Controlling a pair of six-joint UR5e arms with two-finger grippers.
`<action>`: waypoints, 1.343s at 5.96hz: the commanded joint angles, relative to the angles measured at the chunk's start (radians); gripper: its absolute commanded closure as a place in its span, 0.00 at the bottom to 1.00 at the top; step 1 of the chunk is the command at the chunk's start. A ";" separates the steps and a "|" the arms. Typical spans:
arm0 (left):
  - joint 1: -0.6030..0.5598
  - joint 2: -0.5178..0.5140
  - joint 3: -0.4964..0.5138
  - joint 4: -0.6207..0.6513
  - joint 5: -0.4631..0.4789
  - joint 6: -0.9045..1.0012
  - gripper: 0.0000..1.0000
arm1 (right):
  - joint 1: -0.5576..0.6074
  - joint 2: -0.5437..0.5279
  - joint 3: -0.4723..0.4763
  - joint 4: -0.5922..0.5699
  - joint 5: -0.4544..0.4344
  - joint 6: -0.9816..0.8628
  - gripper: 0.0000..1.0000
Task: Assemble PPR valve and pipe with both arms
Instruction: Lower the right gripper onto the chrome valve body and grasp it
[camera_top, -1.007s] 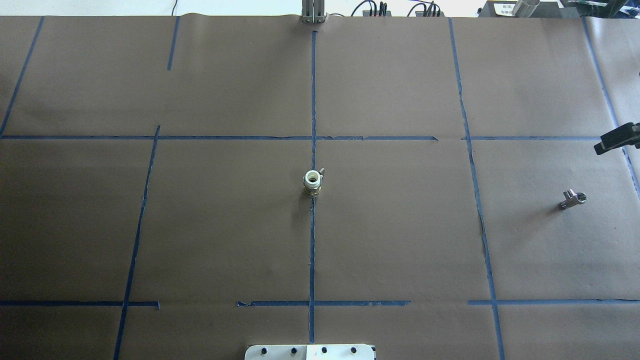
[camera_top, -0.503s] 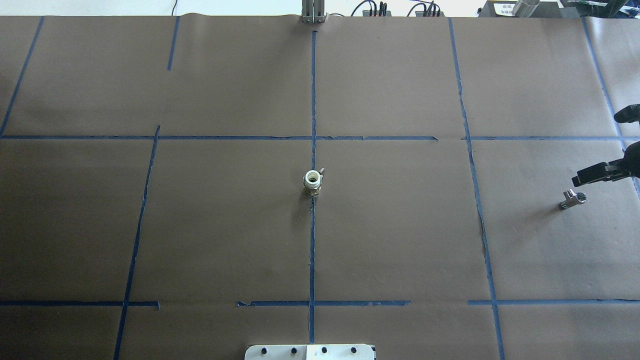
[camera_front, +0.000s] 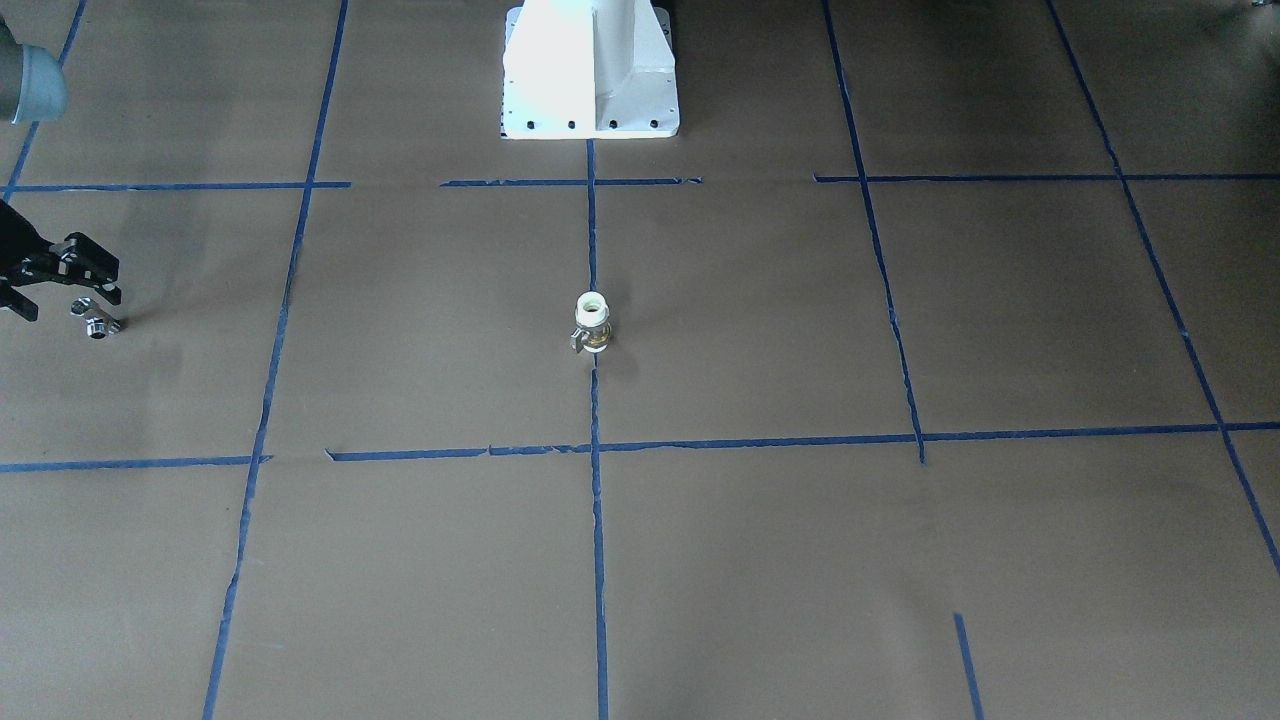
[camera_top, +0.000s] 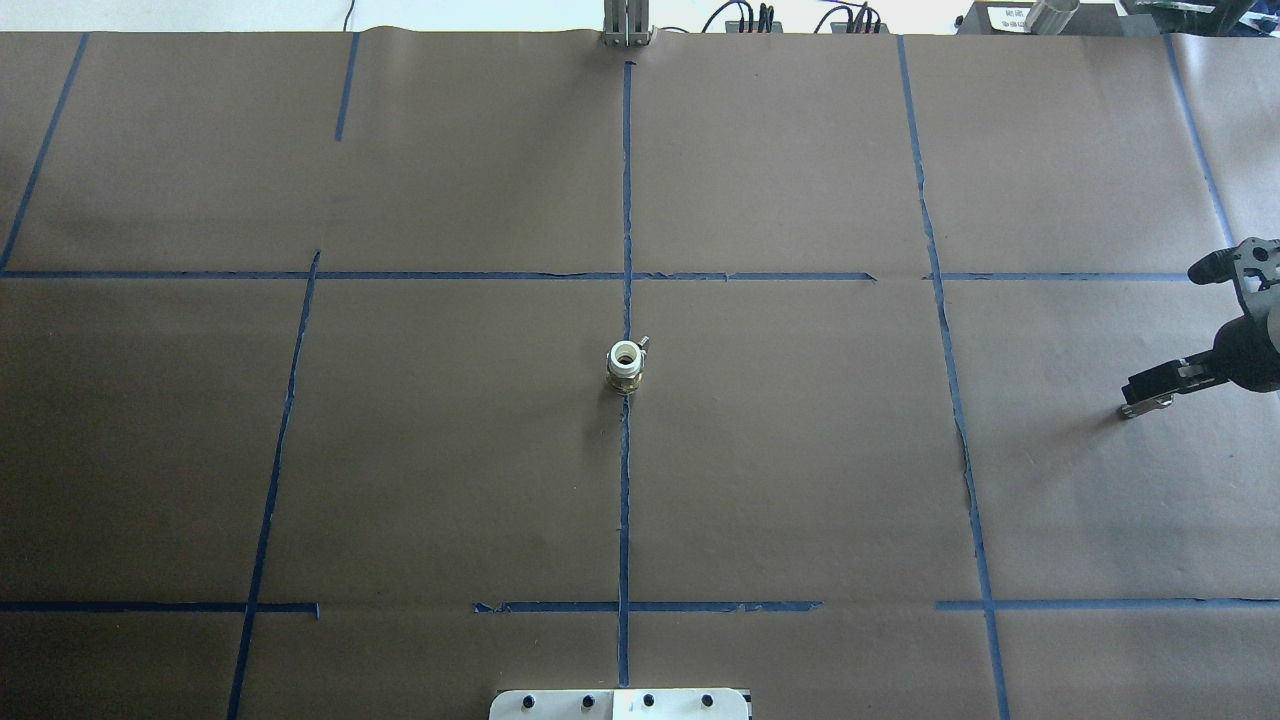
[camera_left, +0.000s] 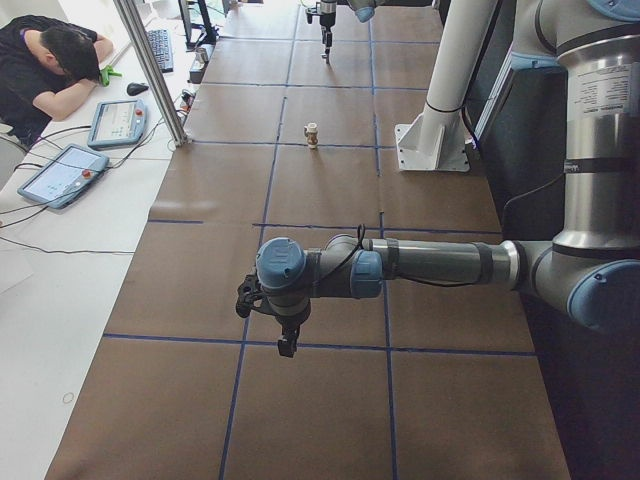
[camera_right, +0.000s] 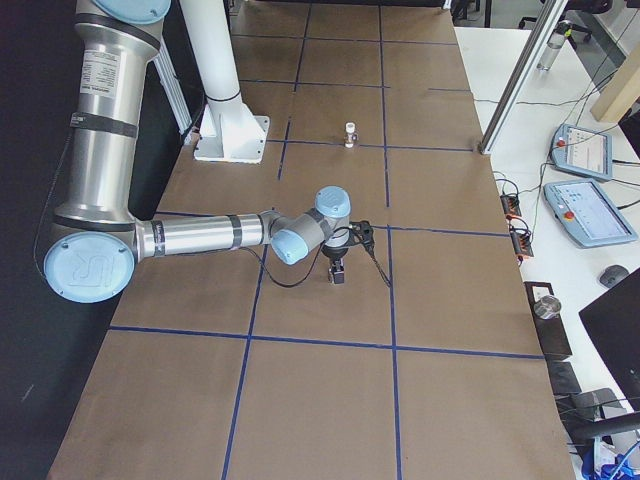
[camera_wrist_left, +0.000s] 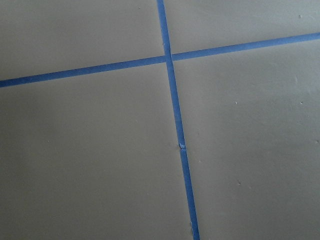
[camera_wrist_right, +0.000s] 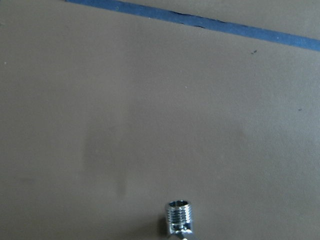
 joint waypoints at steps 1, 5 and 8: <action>0.000 0.000 0.000 0.000 0.000 -0.001 0.00 | -0.006 0.004 -0.015 0.000 0.000 -0.007 0.18; 0.000 -0.002 -0.005 0.000 0.000 -0.004 0.00 | -0.011 0.009 -0.011 -0.013 0.004 -0.006 1.00; 0.000 0.000 -0.009 0.002 0.000 -0.004 0.00 | -0.026 0.168 0.128 -0.210 0.052 -0.013 1.00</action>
